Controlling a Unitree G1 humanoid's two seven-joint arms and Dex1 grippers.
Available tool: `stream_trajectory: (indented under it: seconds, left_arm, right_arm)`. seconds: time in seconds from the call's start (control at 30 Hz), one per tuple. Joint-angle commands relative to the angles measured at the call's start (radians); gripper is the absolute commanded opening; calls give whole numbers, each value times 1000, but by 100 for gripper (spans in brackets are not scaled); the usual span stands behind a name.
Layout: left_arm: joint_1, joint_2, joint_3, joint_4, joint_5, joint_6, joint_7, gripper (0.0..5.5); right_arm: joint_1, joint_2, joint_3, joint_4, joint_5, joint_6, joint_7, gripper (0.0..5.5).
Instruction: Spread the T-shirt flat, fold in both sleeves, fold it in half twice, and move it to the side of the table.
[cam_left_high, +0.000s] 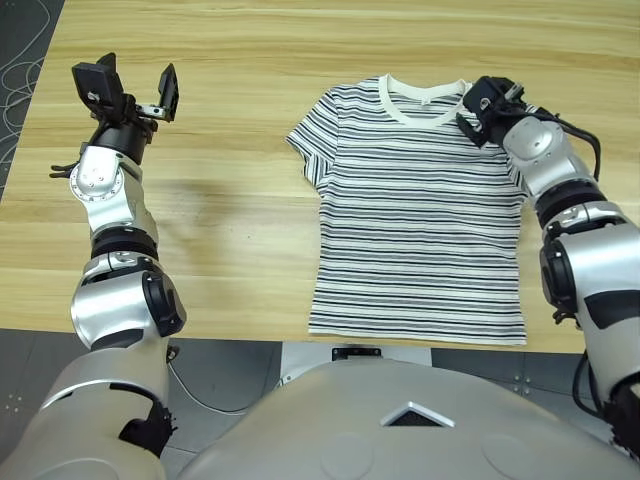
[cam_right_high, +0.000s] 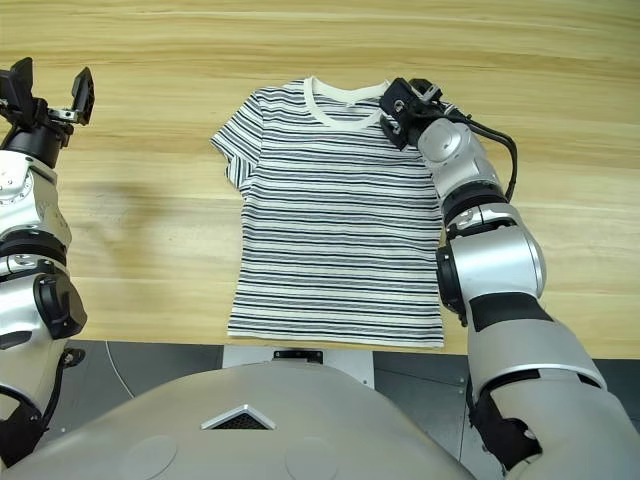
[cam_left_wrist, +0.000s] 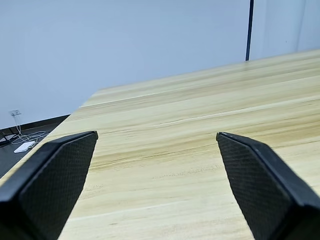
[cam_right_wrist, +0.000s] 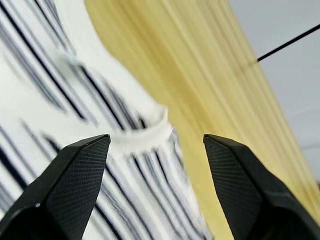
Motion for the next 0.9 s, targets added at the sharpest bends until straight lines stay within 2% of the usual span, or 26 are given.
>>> stream_trajectory:
  seconds: [0.03,0.17,0.27,0.37,0.47,0.57,0.67,0.9]
  left_arm:
    - [-66,-34,-35,15,35,23,7,441]
    - [-70,-127,-56,-97,-49,249,-163,441]
    - [11,-192,-80,-377,-185,648,-234,441]
    - [80,-230,-80,-608,-304,1075,-122,441]
    - [135,-261,-75,-775,-351,1287,-4,441]
    - [166,-308,-24,-861,-387,1438,134,441]
    - [186,-339,5,-882,-381,1506,240,441]
    - [190,-340,50,-812,-315,1427,375,441]
  right_arm:
    - [-54,-10,-5,-37,8,-30,16,346]
    - [-51,-42,-19,-104,22,-67,30,346]
    - [-30,-82,-54,-206,71,-80,77,346]
    - [-39,-148,-84,-263,90,-64,82,346]
    - [-59,-195,-106,-277,94,-50,72,346]
    - [-55,-208,-117,-303,92,-41,76,346]
    - [-35,-208,-114,-343,94,-29,83,346]
    - [-6,-198,-101,-397,96,-5,92,346]
